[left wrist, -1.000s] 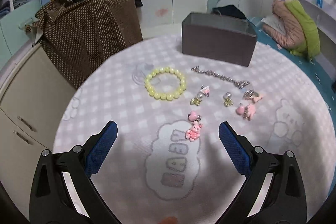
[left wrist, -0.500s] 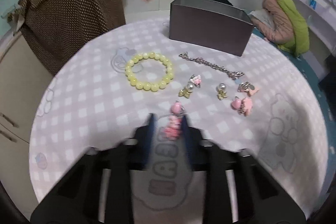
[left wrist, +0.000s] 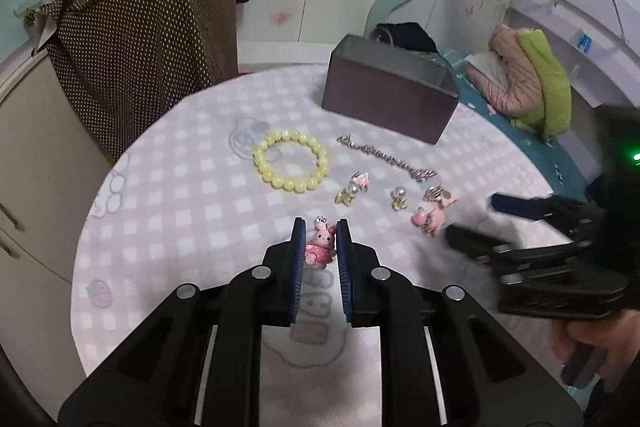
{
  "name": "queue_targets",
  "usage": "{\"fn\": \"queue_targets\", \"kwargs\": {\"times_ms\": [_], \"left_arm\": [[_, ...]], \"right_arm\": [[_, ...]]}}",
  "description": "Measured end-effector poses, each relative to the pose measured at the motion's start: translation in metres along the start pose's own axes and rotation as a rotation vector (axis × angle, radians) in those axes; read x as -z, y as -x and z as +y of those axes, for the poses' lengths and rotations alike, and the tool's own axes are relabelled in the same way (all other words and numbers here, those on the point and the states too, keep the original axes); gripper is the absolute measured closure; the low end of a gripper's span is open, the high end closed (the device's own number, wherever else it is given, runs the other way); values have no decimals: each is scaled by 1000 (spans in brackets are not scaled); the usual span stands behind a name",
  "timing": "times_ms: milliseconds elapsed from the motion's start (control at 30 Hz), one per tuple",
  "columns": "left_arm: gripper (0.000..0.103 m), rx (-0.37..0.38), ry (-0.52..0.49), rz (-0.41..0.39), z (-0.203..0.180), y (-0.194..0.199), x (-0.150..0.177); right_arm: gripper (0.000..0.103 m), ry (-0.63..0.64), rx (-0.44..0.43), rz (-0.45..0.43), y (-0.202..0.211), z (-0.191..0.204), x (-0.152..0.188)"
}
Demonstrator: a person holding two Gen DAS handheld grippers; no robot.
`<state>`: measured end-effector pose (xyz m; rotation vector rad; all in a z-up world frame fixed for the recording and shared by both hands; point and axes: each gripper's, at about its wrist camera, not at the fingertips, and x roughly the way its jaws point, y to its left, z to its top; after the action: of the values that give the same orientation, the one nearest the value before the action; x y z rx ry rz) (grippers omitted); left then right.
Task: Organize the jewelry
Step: 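Grasp a pink charm with the right gripper, then carry both pink charms into the grey box and open both grippers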
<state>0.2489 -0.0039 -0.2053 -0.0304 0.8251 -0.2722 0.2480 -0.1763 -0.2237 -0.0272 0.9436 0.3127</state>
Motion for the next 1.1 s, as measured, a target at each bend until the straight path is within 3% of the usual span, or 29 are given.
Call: {"fn": "queue_targets", "kwargs": {"times_ms": [233,300,333,367,667,1100], "left_arm": [[87,4,8,-14,3,9,0],[87,4,15,-11,5,8,0],[87,4,19,-10,6,8,1],[87,4,21,-10,7,8,1],[87,11,31,-16,9,10,1],[87,21,22,-59,3,25,-12]], "right_arm": [[55,70,30,3,-16,15,0],[64,85,49,-11,-17,17,0],[75,92,57,-13,-17,17,0],[77,100,61,-13,-17,17,0],[77,93,8,-19,-9,11,3],[77,82,-25,-91,35,11,-9]]}}
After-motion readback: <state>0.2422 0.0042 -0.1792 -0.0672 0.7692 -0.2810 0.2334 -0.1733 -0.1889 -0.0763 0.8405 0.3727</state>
